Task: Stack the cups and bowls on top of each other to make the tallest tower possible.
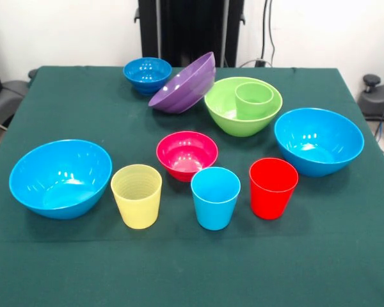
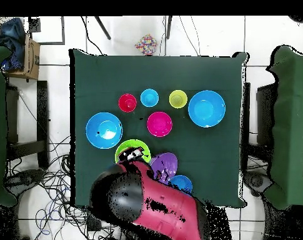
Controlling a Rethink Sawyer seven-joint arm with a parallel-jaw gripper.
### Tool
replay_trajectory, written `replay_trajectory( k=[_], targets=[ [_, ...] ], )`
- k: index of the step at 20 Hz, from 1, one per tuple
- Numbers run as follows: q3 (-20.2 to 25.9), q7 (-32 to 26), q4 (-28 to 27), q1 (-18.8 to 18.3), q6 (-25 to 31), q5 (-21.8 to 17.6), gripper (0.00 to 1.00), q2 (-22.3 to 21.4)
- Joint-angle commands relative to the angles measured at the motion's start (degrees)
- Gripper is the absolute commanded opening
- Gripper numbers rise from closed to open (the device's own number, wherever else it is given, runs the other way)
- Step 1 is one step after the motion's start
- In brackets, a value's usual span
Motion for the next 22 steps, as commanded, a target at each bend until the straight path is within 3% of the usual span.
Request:
replay_trajectory(
  k=[1, 4, 8, 13, 16, 19, 22],
  targets=[
    [15.0, -14.7, 12.3, -9.8, -11.2, -2.0, 1.00, 2.2],
    [20.5, -15.5, 14.6, -15.1, -16.0, -3.2, 1.00, 3.0],
    [23.5, -12.0, 14.5, -18.0, -19.2, -7.8, 1.00, 4.5],
    [20.7, -7.5, 10.7, -15.7, -19.5, -14.9, 1.00, 8.6],
    [20.4, -6.8, 8.7, -15.4, -17.9, -17.3, 1.00, 10.2],
    [17.1, -4.5, 5.2, -12.0, -15.3, -20.5, 1.00, 12.8],
    [17.3, -2.6, 5.1, -11.9, -17.8, -21.8, 1.00, 14.6]
  ],
)
